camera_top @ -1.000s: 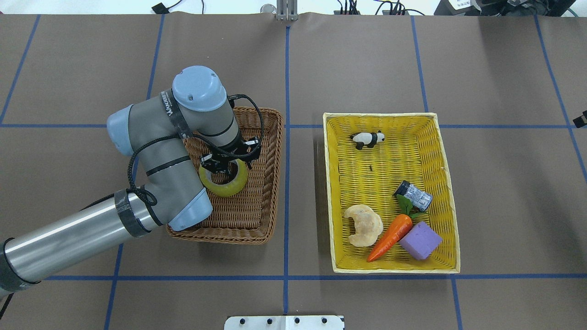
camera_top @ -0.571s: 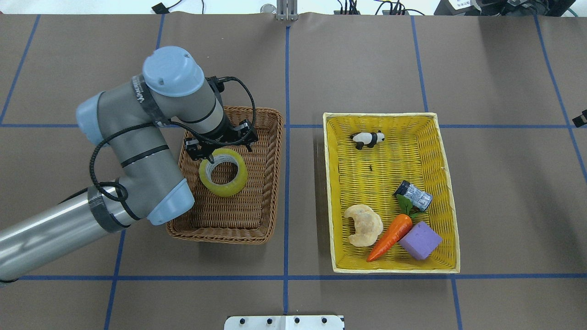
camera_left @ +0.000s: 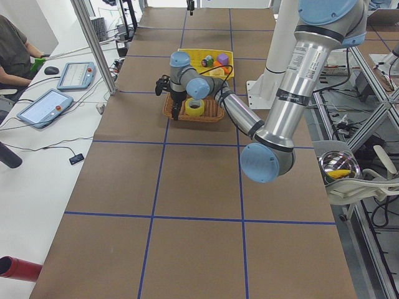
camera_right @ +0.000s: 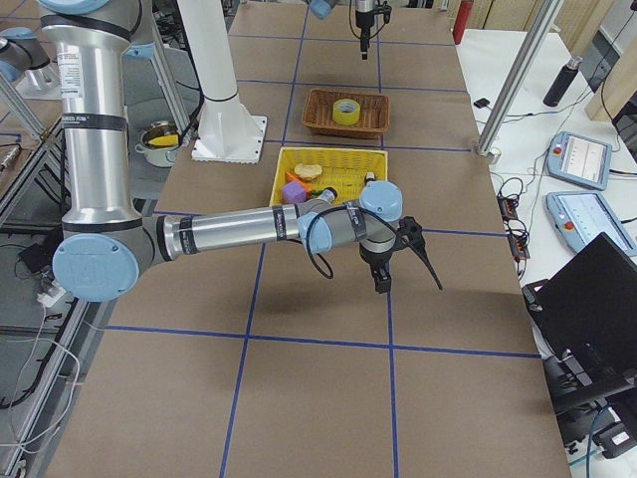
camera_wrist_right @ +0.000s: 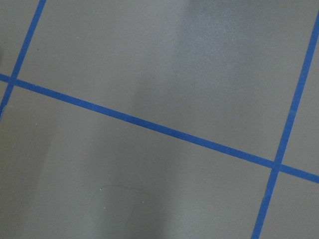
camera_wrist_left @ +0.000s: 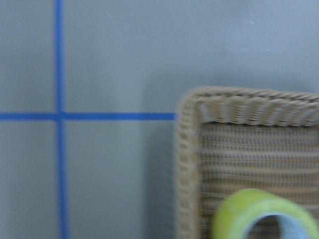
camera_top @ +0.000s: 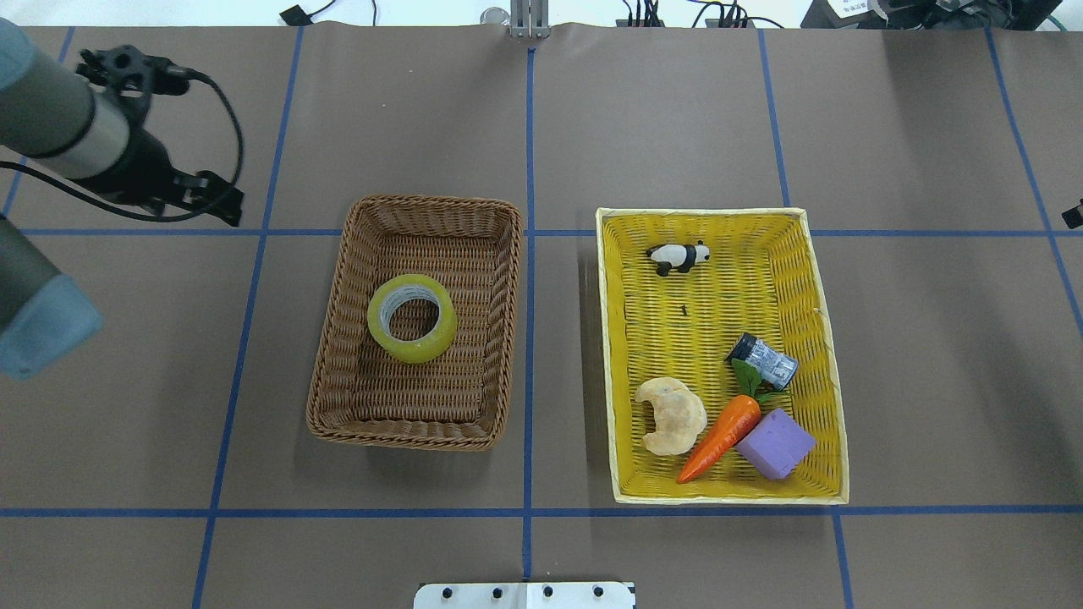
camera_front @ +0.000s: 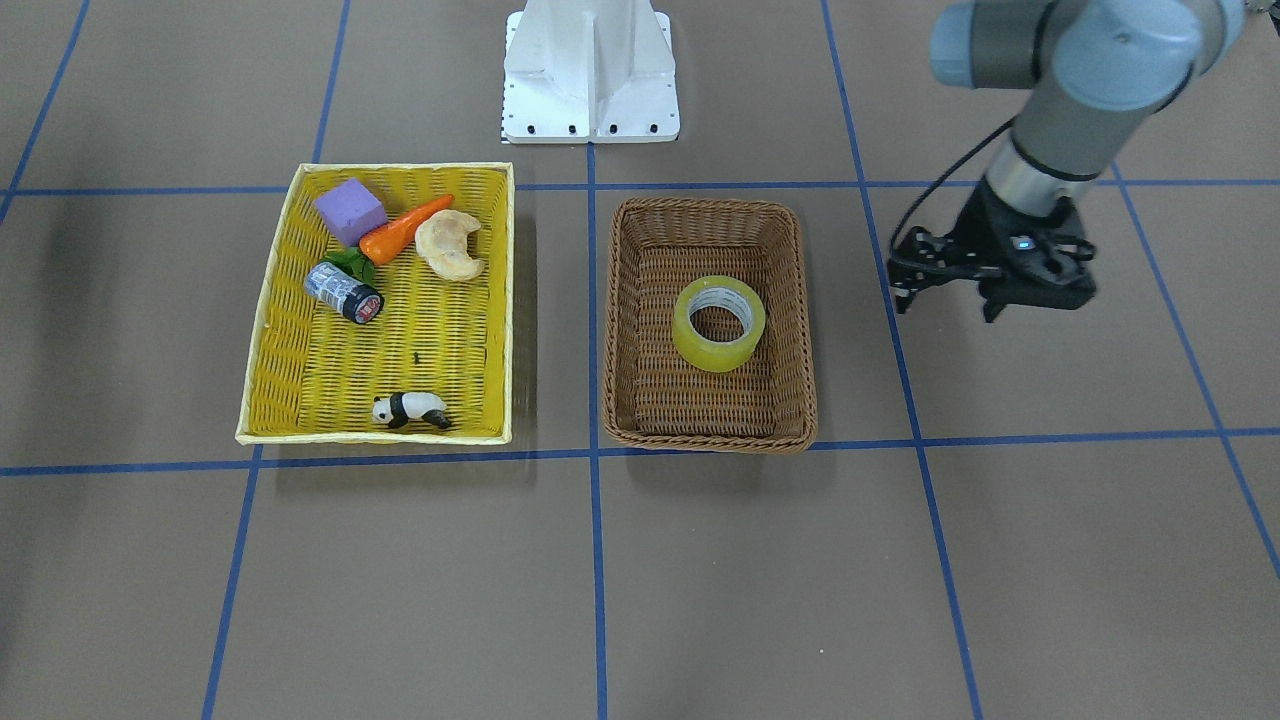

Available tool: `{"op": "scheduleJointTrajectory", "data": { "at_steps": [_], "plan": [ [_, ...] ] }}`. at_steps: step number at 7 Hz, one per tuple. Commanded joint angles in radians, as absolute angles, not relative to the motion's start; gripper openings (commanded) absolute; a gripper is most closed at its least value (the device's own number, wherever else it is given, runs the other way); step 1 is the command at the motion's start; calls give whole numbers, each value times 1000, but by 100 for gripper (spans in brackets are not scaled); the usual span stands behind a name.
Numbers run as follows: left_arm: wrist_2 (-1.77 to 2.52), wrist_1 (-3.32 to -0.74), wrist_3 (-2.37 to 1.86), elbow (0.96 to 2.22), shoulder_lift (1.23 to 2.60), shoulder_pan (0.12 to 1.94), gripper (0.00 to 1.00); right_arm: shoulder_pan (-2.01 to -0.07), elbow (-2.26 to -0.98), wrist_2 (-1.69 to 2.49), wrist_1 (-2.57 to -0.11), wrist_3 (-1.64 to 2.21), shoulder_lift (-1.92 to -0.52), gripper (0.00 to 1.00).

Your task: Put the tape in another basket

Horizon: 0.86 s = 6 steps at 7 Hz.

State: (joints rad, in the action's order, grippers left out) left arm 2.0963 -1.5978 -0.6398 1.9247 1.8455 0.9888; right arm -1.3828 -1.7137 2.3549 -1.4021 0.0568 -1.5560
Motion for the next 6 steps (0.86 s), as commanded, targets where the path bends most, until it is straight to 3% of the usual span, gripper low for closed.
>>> {"op": "scheduleJointTrajectory", "data": {
  "at_steps": [1, 4, 6],
  "plan": [
    [2172, -1595, -239, 1854, 1738, 1209, 98, -1394, -1715, 2355, -1404, 55, -1557, 100],
    [2241, -1612, 139, 1622, 1709, 1454, 98, -1399, -1704, 2332, -1416, 43, -1565, 100],
    [2310, -1597, 103, 1588, 1706, 1480, 98, -1410, -1706, 2348, -1417, 43, -1575, 100]
  ]
}}
